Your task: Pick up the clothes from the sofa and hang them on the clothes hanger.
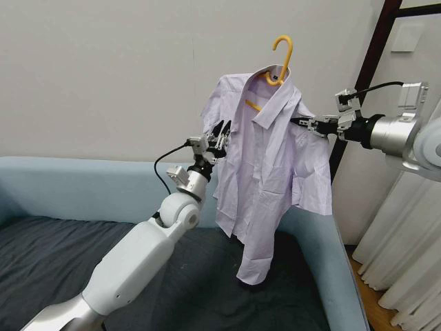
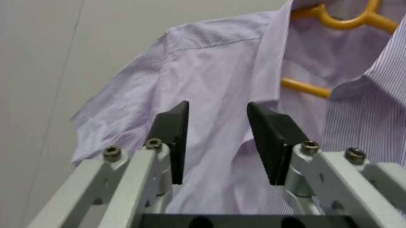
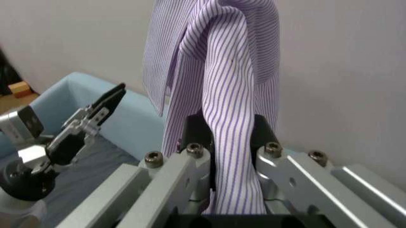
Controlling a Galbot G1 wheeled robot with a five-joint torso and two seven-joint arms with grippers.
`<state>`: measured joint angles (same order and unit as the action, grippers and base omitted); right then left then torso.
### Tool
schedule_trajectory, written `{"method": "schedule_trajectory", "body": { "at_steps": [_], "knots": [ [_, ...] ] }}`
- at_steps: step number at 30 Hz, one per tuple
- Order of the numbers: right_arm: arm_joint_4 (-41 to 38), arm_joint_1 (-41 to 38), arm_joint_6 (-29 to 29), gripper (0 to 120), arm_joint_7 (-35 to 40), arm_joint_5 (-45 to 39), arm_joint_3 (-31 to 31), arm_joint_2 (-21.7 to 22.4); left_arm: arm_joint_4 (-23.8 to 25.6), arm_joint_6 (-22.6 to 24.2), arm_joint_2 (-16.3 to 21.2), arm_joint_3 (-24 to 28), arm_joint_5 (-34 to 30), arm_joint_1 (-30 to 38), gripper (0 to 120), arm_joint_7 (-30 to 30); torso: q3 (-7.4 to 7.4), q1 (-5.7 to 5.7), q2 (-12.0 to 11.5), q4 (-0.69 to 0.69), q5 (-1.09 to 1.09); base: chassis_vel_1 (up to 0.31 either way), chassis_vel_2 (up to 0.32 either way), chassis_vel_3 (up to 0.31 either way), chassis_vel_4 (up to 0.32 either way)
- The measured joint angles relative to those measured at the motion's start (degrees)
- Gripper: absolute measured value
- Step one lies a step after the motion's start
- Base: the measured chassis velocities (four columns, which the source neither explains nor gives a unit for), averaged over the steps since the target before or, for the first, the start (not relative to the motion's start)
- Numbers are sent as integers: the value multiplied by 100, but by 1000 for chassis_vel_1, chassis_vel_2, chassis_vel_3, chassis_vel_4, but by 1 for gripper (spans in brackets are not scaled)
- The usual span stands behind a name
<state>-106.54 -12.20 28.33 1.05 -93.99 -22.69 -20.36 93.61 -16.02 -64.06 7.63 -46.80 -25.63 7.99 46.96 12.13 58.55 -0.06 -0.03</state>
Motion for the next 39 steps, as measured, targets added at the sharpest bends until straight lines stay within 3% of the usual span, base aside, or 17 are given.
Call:
{"method": "schedule_trajectory", "body": {
  "at_steps": [3, 8, 15, 19, 22, 26, 33, 39],
  "knots": [
    [-13, 2, 1, 7, -8, -11, 11, 30, 66, 0, 69, -47, 62, -159, 54, 23, 0, 0, 0, -1, -1, 0, 0, 0, 0],
    [-68, 68, 13, 7, -68, -57, 87, 134, 432, -3, 324, -331, 363, -1017, 74, 117, 0, 0, 0, 1, -2, 0, 0, 0, 0],
    [-112, 367, 35, 7, -212, 10, 358, 211, 803, 72, 362, -774, 801, -2045, 98, 728, 0, 0, 0, -2, 0, 0, 0, 0, 0],
    [-35, 461, 48, 7, -66, 108, 484, 151, 1040, 0, 347, -1083, 721, -2768, 100, 764, 0, 0, 0, 0, -3, 0, 0, 0, 0],
    [33, 635, 51, 7, 343, 191, 707, 7, 1326, -184, 453, -1283, 541, -3624, 100, 90, 0, -1, 0, 0, 0, 0, 0, 0, 0],
    [64, 582, 219, 7, 887, 20, 757, -154, 1421, -281, 492, -1486, 524, -4155, 100, -158, 0, -1, 0, 3, 0, 0, 0, 0, 0],
    [24, -93, 1025, 7, 1787, -817, 597, -76, 1453, -388, 194, -1755, 714, -4435, 100, -21, 0, 0, -1, -2, -1, 0, 0, 0, 0],
    [119, -970, 1325, 7, 2379, -1737, 315, -27, 1526, -392, -152, -1784, 924, -4583, 100, 80, 0, 0, -1, -1, -1, 0, 0, 0, 0]
  ]
}}
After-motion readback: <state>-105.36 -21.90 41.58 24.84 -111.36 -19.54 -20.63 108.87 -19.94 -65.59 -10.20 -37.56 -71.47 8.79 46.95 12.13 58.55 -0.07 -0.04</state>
